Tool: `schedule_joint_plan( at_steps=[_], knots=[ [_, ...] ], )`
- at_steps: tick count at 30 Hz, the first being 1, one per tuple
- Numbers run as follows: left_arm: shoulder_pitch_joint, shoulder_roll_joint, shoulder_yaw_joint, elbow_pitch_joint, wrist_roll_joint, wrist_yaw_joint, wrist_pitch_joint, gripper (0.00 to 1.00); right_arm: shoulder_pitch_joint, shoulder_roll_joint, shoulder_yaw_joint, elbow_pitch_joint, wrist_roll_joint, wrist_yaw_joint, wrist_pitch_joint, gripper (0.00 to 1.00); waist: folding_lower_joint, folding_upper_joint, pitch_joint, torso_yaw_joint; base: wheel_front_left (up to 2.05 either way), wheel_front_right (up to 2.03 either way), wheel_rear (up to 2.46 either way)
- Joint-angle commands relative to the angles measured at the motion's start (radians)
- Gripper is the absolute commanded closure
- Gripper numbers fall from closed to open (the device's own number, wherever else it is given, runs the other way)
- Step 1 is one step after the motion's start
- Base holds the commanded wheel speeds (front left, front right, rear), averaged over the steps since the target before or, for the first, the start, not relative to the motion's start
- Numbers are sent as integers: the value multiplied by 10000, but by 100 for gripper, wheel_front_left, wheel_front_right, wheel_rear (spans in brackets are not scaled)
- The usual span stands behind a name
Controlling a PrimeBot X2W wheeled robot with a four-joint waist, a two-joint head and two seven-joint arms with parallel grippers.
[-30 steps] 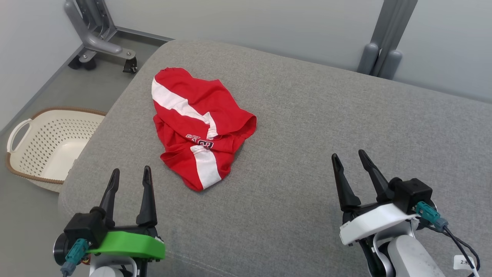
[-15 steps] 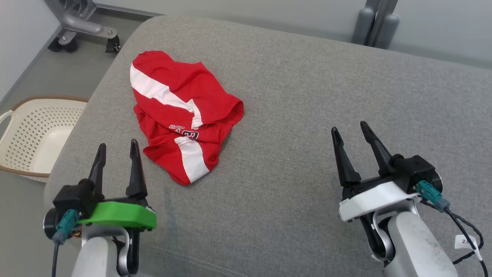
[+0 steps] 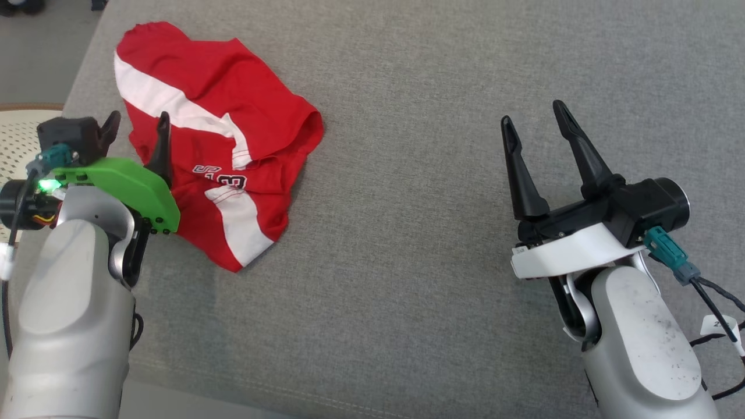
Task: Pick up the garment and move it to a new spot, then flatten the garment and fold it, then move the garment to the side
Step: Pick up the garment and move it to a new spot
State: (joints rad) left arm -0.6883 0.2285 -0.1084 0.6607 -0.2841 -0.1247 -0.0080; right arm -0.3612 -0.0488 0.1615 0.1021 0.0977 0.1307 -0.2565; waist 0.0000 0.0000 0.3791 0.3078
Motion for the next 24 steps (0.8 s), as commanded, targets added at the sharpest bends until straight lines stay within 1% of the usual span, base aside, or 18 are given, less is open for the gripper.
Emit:
schedule_joint_plan(
  at_steps=[1,4,8,12,14,19,20,21,22,24],
  knots=[
    [-429,128,-149,218,-231,-44,292,0,-158,-34,43,-105,-23,-1,40,0,0,0,798,-605,0,0,0],
    [-983,474,-949,619,-794,-53,955,0,-198,-35,139,-233,-101,-1,114,0,0,0,1023,-781,0,0,0],
    [-1523,866,-1753,995,-1679,-58,1586,0,-248,-35,102,-344,-179,-1,168,0,0,0,1223,-945,0,0,0],
    [-1903,1264,-2434,1372,-2249,-60,2078,0,-291,-32,91,-428,-214,-1,225,0,0,0,1351,-1028,0,0,0],
    [-2059,1364,-2633,1576,-2468,-60,2141,0,-294,-32,83,-456,-239,-1,233,0,0,0,1395,-1047,0,0,0],
    [-2220,1409,-3097,2126,-3098,-61,2552,0,-333,-32,85,-448,-271,-1,260,0,0,0,1461,-1040,0,0,0],
    [-2219,1408,-3207,2164,-3213,-62,2610,44,-336,-32,91,-439,-274,-1,241,0,0,0,1460,-1035,0,0,0],
    [-2224,1413,-3311,2173,-3330,-62,2674,80,-341,-32,98,-429,-275,-1,243,0,0,0,1457,-1028,0,0,0],
    [-2238,1438,-3433,2127,-3514,-62,2649,100,-342,-32,101,-411,-273,-1,247,0,0,0,1448,-1018,0,0,0],
    [-2280,1537,-3515,2052,-3828,-59,2451,100,-337,-33,103,-371,-253,-1,244,0,0,0,1403,-993,0,0,0]
  ],
)
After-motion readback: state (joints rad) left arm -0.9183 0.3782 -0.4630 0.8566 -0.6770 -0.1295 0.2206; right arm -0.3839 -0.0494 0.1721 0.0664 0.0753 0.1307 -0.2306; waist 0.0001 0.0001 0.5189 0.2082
